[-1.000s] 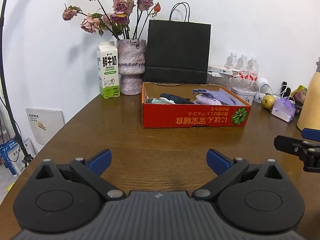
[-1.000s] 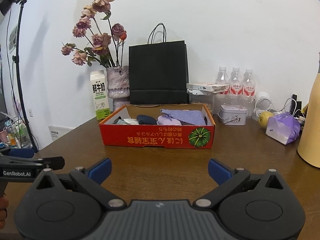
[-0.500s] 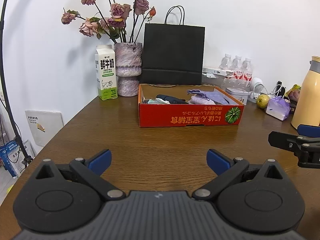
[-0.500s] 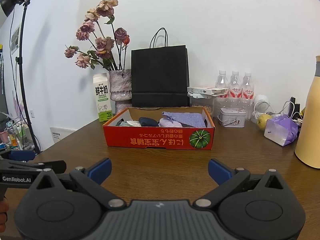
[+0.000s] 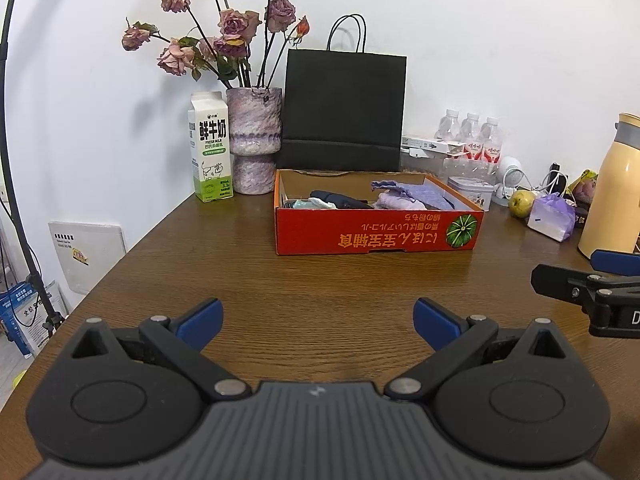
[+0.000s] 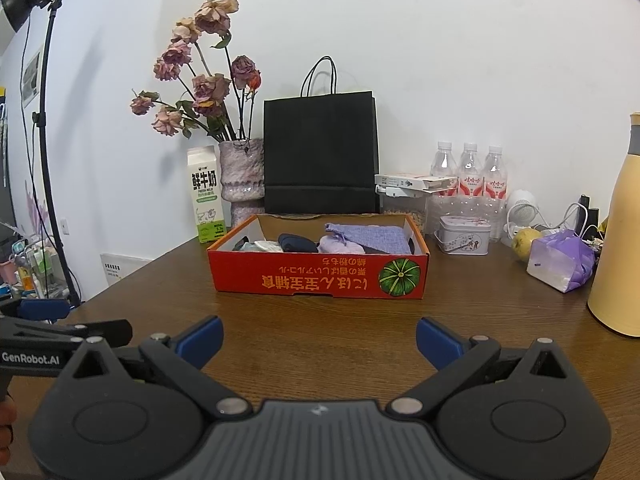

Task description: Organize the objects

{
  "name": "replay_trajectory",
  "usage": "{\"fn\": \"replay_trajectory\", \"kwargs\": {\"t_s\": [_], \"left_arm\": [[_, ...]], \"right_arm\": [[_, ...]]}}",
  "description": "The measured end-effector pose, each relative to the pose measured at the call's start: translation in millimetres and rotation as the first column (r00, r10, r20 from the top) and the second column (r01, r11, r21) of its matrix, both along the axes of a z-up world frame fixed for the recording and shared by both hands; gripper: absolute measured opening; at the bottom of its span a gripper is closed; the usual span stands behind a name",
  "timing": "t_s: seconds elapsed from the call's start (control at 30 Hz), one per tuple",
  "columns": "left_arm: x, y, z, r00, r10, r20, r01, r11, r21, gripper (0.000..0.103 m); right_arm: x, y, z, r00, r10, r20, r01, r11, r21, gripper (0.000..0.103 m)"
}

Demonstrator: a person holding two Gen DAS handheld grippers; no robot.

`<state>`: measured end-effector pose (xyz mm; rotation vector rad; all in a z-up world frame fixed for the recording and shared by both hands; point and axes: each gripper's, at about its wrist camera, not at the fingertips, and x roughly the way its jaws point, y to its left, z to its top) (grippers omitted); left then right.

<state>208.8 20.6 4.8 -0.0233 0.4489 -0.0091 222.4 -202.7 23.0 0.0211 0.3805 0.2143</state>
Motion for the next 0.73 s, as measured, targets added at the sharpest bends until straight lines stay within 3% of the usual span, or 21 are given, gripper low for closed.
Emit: {"fn": "replay_trajectory", "kwargs": {"t_s": [0.73], "left_arm": [[-7.5,-5.1,3.3,1.0,-0.027,0.012,0.027,1.0,0.015,0.103]], "right_arm": [[-8.0,2.6,0.5,1.0,0.005,-0.004,-0.005,1.0,-0.012,0.103]]}}
